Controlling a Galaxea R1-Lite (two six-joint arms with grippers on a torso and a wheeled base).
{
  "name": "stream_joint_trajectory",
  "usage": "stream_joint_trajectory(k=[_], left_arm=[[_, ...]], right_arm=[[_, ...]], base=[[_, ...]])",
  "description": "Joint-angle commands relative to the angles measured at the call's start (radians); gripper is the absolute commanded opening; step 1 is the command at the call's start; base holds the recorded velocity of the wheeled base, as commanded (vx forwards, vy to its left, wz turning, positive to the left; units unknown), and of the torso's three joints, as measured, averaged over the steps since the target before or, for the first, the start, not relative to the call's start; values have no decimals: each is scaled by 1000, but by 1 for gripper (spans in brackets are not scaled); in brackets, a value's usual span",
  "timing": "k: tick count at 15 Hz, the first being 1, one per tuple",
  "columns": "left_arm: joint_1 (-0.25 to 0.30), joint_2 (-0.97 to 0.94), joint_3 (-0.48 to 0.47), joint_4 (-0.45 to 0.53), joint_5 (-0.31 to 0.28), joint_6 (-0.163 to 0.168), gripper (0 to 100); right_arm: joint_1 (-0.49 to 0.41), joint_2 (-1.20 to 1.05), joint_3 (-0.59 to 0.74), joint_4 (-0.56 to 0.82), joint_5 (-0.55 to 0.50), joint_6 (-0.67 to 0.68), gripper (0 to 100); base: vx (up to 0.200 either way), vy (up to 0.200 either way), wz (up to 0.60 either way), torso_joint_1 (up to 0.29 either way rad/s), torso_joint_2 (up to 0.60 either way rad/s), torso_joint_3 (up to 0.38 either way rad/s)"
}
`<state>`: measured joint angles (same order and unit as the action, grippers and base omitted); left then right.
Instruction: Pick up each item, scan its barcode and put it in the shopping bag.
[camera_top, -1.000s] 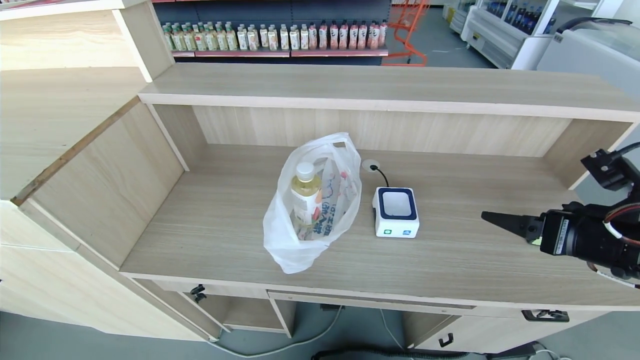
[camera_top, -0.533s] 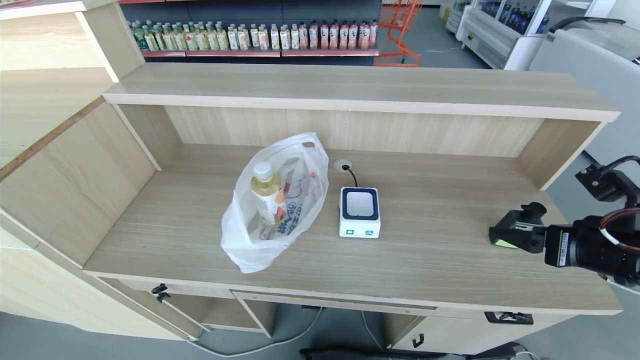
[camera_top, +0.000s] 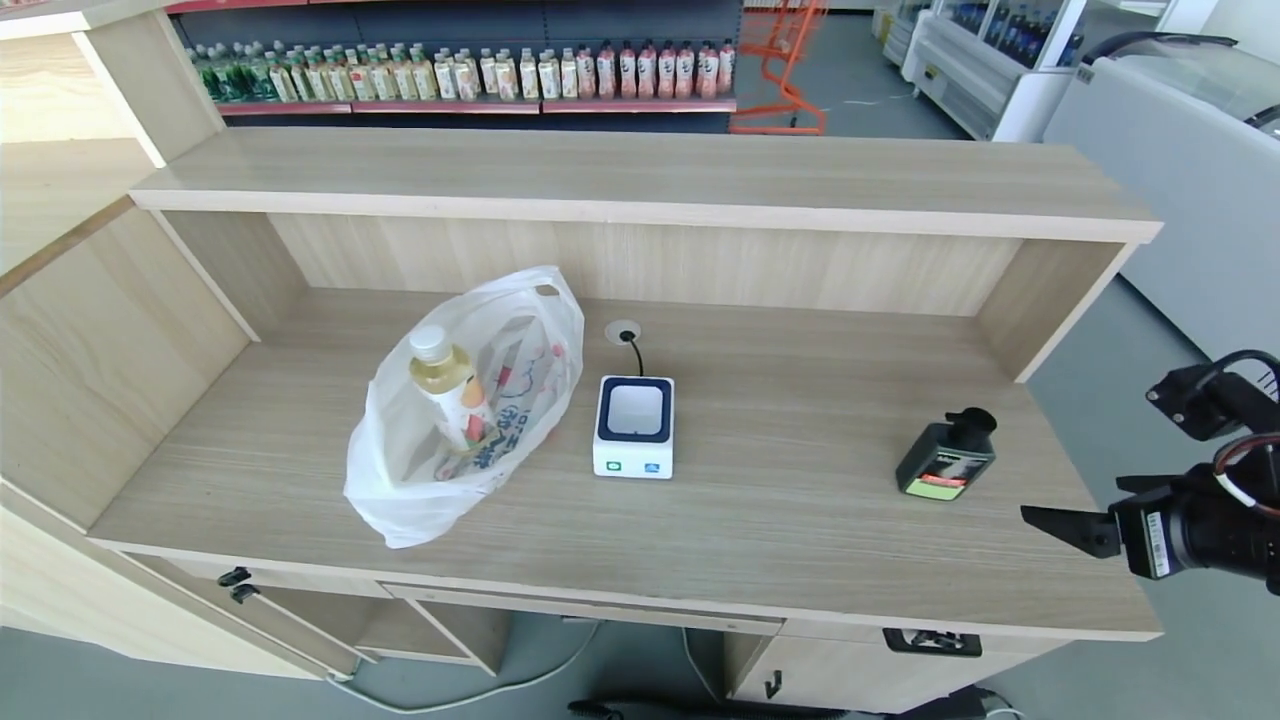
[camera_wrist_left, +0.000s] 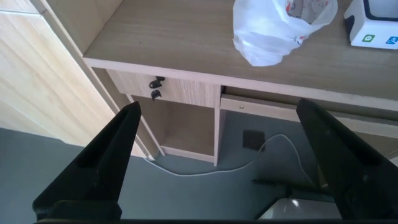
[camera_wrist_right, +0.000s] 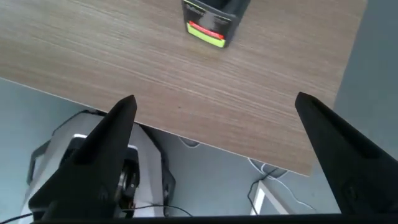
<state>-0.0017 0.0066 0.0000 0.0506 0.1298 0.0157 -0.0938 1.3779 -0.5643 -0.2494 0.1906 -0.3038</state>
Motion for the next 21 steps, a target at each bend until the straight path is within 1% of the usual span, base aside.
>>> stream_joint_trajectory(k=[1, 2, 4, 7, 8, 9, 11, 14, 17, 19, 21], left_arm=[[0, 1, 0, 0, 1, 0, 100], [0, -5, 0, 0, 1, 0, 100], [0, -5, 0, 0, 1, -2, 100], [0, -5, 0, 0, 1, -2, 100], [0, -5, 0, 0, 1, -2, 100], [0, -5, 0, 0, 1, -2, 100], [0, -5, 0, 0, 1, -2, 100], [0, -5, 0, 0, 1, -2, 100], [0, -5, 0, 0, 1, -2, 100], [0, -5, 0, 0, 1, -2, 100], [0, -5, 0, 0, 1, -2, 100]], right_arm=[[-63, 47, -3, 16, -59, -90, 100], [-64, 66, -16, 13, -63, -93, 100], [-58, 133, -72, 18, -62, -104, 100], [-58, 227, -128, 67, -53, -215, 100], [-40, 254, -148, 68, -45, -224, 100], [3, 274, -166, 70, -23, -224, 100], [43, 331, -207, 61, 1, -247, 100], [111, 398, -249, 7, 61, -270, 100], [158, 466, -255, -79, 62, -284, 100], [195, 515, -258, -165, 56, -291, 100], [204, 552, -267, -215, 58, -322, 100]], base=[[0, -200, 0, -2, 2, 2], [0, -200, 0, 2, 2, 7], [0, 0, 0, 0, 0, 0], [0, 0, 0, 0, 0, 0], [0, 0, 0, 0, 0, 0], [0, 0, 0, 0, 0, 0], [0, 0, 0, 0, 0, 0], [0, 0, 0, 0, 0, 0], [0, 0, 0, 0, 0, 0], [0, 0, 0, 0, 0, 0], [0, 0, 0, 0, 0, 0]])
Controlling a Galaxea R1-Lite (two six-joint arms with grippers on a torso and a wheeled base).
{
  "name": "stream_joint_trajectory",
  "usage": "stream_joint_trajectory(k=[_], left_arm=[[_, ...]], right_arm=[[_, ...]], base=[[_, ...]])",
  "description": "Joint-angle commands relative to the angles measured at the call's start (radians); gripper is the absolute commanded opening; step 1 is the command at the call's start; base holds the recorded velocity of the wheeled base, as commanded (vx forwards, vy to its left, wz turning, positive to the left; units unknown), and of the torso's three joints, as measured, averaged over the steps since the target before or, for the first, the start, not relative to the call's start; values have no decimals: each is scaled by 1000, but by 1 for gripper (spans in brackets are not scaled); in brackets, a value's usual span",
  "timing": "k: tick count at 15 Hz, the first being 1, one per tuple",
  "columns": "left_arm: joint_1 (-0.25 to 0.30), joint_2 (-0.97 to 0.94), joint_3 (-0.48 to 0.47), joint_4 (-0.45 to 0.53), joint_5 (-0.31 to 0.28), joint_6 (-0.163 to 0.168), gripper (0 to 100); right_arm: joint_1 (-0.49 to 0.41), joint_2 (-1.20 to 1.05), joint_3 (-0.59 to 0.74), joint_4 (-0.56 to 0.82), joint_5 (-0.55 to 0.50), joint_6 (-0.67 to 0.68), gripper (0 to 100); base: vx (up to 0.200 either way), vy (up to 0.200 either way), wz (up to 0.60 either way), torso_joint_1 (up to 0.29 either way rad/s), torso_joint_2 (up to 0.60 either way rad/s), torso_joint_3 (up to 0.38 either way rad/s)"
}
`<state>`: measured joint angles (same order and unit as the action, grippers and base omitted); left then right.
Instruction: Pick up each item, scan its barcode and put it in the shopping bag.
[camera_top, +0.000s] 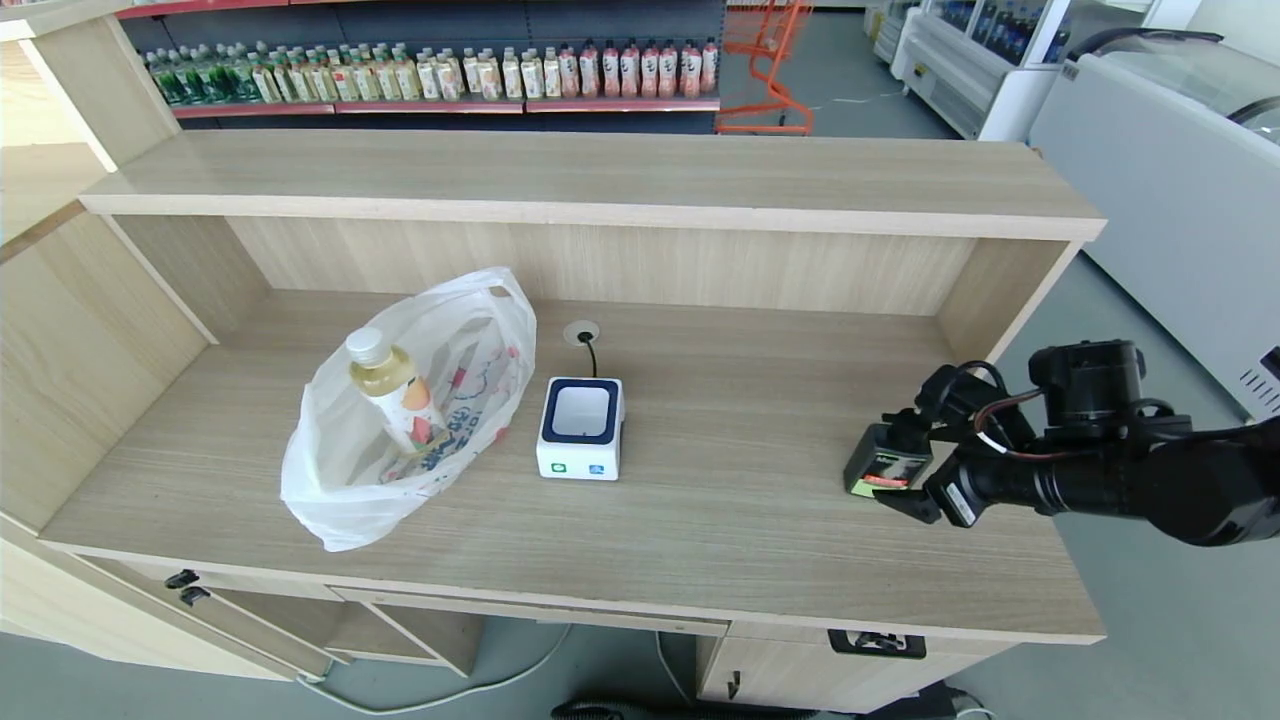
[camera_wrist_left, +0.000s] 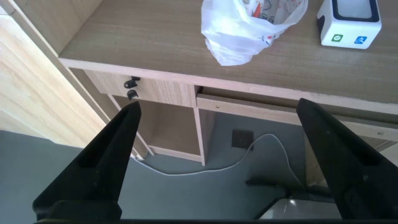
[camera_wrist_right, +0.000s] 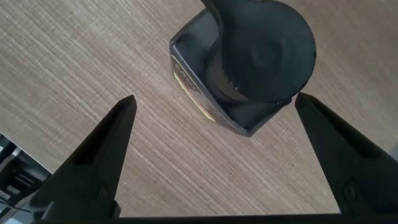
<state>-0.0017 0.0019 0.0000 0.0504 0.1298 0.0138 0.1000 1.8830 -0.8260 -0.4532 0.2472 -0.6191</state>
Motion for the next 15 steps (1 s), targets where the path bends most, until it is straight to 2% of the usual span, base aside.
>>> stream_joint_trajectory(k=[1, 6, 13, 14, 15], left_arm=[[0, 0, 0, 0, 1, 0, 100], [0, 0, 0, 0, 1, 0, 100], [0, 0, 0, 0, 1, 0, 100], [0, 0, 0, 0, 1, 0, 100], [0, 0, 0, 0, 1, 0, 100]], right_arm=[[12, 59, -16, -22, 1, -14, 100], [29, 128, -78, -76, 6, -33, 100], [55, 171, -133, -81, 17, -21, 100], [56, 169, -133, -90, 27, -16, 0], [63, 163, -133, -98, 29, -14, 0]], base=[[0, 0, 0, 0, 0, 0], [0, 0, 0, 0, 0, 0], [0, 0, 0, 0, 0, 0], [0, 0, 0, 0, 0, 0], [0, 0, 0, 0, 0, 0]])
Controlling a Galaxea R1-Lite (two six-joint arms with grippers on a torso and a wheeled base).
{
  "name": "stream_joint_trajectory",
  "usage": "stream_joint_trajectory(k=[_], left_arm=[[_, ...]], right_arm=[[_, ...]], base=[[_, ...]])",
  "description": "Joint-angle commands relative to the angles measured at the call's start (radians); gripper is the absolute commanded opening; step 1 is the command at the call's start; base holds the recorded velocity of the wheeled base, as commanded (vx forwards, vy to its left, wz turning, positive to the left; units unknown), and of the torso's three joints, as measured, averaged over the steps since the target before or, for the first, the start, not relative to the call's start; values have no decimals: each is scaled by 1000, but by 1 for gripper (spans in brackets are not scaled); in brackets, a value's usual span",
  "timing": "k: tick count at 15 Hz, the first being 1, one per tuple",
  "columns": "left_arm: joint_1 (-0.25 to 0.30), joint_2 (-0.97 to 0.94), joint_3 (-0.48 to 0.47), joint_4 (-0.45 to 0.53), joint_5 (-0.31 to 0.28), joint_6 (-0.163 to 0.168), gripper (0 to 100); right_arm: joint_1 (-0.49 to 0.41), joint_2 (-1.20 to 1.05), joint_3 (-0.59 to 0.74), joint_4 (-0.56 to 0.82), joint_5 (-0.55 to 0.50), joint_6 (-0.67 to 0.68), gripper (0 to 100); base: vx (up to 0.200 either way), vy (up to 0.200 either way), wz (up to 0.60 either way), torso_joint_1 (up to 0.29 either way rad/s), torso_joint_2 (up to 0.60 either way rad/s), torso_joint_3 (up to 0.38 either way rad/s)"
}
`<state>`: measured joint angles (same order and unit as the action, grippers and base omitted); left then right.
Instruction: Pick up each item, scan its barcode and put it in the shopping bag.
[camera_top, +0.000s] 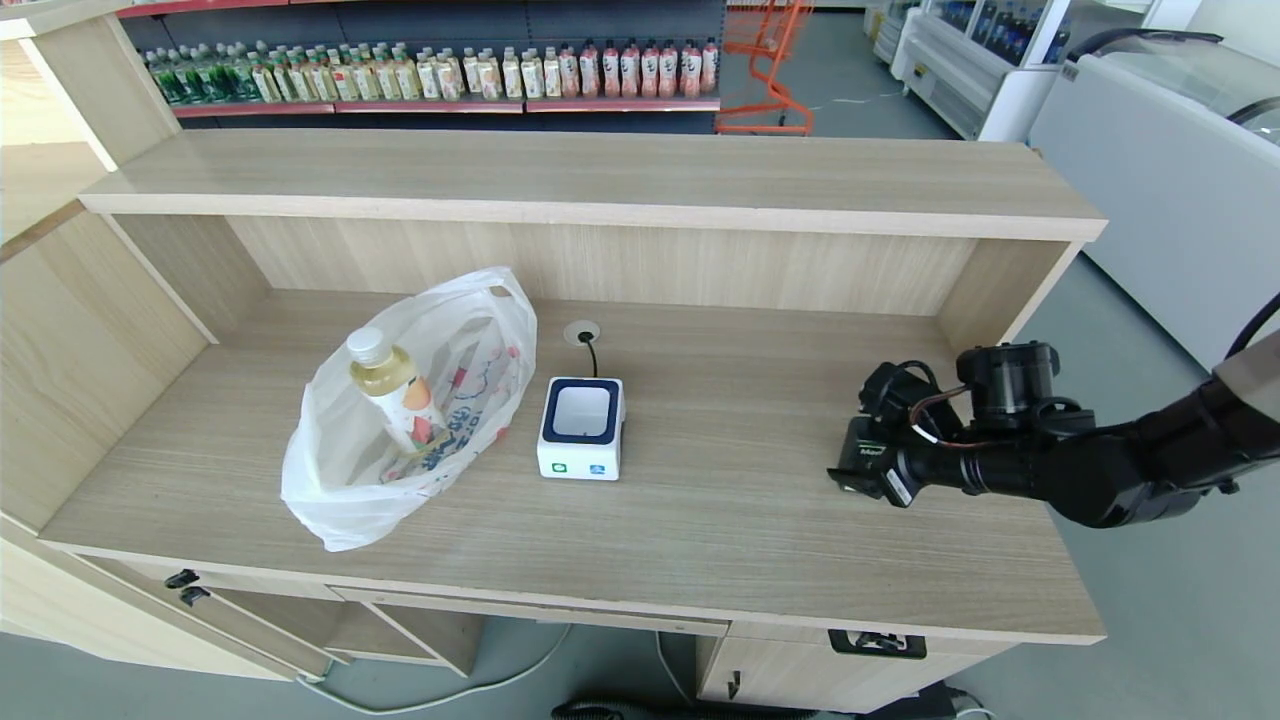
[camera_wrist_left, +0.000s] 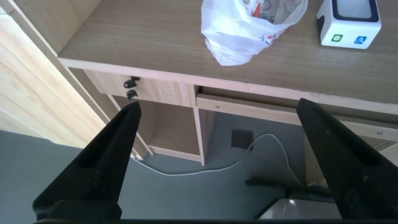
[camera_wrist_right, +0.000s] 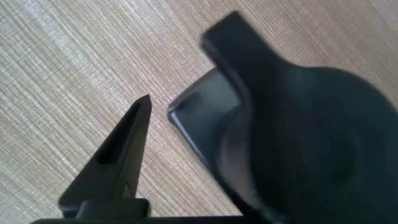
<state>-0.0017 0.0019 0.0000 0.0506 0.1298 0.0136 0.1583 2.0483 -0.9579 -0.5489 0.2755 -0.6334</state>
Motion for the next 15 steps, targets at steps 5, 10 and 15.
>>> stream_joint_trajectory(k=[5, 10, 15], left_arm=[[0, 0, 0, 0, 1, 0, 100], [0, 0, 0, 0, 1, 0, 100], [0, 0, 0, 0, 1, 0, 100]], right_arm=[[-10, -122, 154, -66, 1, -3, 0], [-51, -412, 373, -322, -1, -14, 0], [-52, -548, 490, -485, 324, -583, 0]], base=[[0, 0, 0, 0, 0, 0], [0, 0, 0, 0, 0, 0], [0, 0, 0, 0, 0, 0]])
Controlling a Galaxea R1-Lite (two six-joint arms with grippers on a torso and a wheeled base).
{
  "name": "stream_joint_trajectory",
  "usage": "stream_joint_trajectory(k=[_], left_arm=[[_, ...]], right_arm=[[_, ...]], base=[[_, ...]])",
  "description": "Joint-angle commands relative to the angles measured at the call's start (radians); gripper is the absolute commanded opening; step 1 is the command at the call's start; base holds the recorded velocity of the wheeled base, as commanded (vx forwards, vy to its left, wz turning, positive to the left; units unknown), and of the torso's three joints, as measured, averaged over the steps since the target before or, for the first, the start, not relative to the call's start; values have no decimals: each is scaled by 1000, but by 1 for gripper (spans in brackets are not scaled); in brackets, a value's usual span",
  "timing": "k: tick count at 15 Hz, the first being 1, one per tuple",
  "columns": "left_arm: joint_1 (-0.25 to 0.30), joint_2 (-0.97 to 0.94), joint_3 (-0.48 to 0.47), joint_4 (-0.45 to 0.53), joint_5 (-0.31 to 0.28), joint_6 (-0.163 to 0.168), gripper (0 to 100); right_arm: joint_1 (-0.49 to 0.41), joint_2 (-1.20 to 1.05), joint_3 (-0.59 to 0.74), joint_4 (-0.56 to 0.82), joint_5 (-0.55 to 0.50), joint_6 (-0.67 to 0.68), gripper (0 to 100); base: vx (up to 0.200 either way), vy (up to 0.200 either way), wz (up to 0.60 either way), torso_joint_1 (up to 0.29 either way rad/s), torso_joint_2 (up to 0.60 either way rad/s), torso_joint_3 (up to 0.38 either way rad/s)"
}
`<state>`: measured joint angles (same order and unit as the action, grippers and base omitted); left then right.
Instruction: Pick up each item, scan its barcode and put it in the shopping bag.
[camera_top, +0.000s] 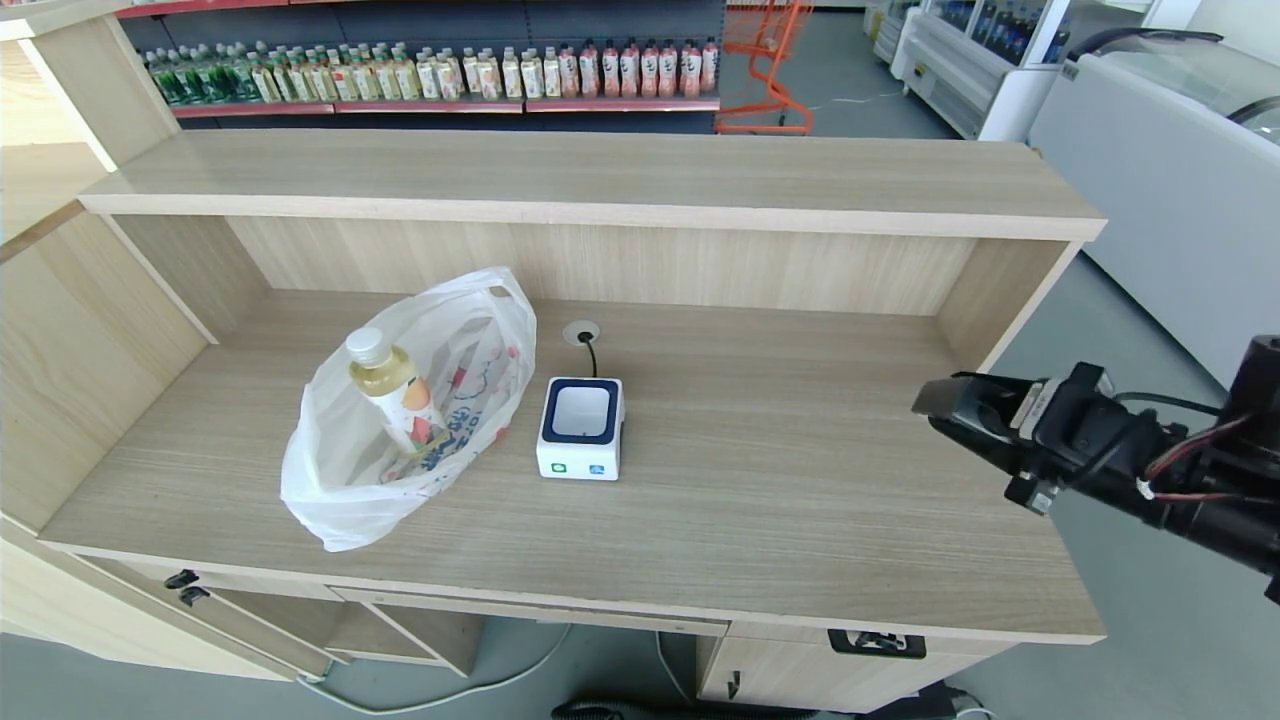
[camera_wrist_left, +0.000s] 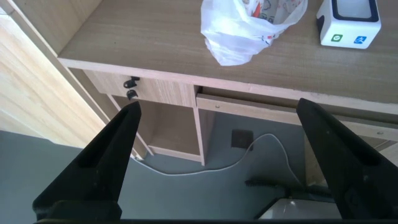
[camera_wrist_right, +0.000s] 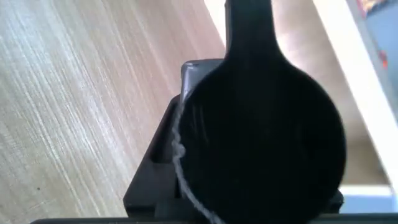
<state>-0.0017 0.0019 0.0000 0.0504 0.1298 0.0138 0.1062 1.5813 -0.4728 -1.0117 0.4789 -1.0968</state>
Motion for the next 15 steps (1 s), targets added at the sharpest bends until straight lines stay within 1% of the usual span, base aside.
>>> stream_joint_trajectory(k=[1, 2, 3, 4, 5, 6, 7, 8, 10, 11, 15], left_arm=[[0, 0, 0, 0, 1, 0, 100], [0, 0, 0, 0, 1, 0, 100], [0, 0, 0, 0, 1, 0, 100], [0, 0, 0, 0, 1, 0, 100], [0, 0, 0, 0, 1, 0, 100], [0, 0, 0, 0, 1, 0, 100], [0, 0, 0, 0, 1, 0, 100], [0, 0, 0, 0, 1, 0, 100], [0, 0, 0, 0, 1, 0, 100], [0, 0, 0, 0, 1, 0, 100], [0, 0, 0, 0, 1, 0, 100]], right_arm=[[3, -80, 2, -11, 322, -330, 0], [3, -81, 0, 1, 455, -549, 0], [6, -84, 3, 18, 509, -712, 0], [63, -81, 5, 105, 566, -1000, 0], [96, -67, 5, 226, 604, -1161, 0], [112, -58, 3, 301, 616, -1241, 0], [167, -46, -1, 486, 652, -1480, 0], [207, -40, -4, 582, 667, -1603, 0], [241, -35, -6, 708, 698, -1766, 0], [242, -40, -7, 759, 699, -1783, 0], [253, -46, -21, 759, 704, -1783, 0]], base=[[0, 0, 0, 0, 0, 0], [0, 0, 0, 0, 0, 0], [0, 0, 0, 0, 0, 0], [0, 0, 0, 0, 0, 0], [0, 0, 0, 0, 0, 0], [0, 0, 0, 0, 0, 0], [0, 0, 0, 0, 0, 0], [0, 0, 0, 0, 0, 0], [0, 0, 0, 0, 0, 0], [0, 0, 0, 0, 0, 0], [0, 0, 0, 0, 0, 0]])
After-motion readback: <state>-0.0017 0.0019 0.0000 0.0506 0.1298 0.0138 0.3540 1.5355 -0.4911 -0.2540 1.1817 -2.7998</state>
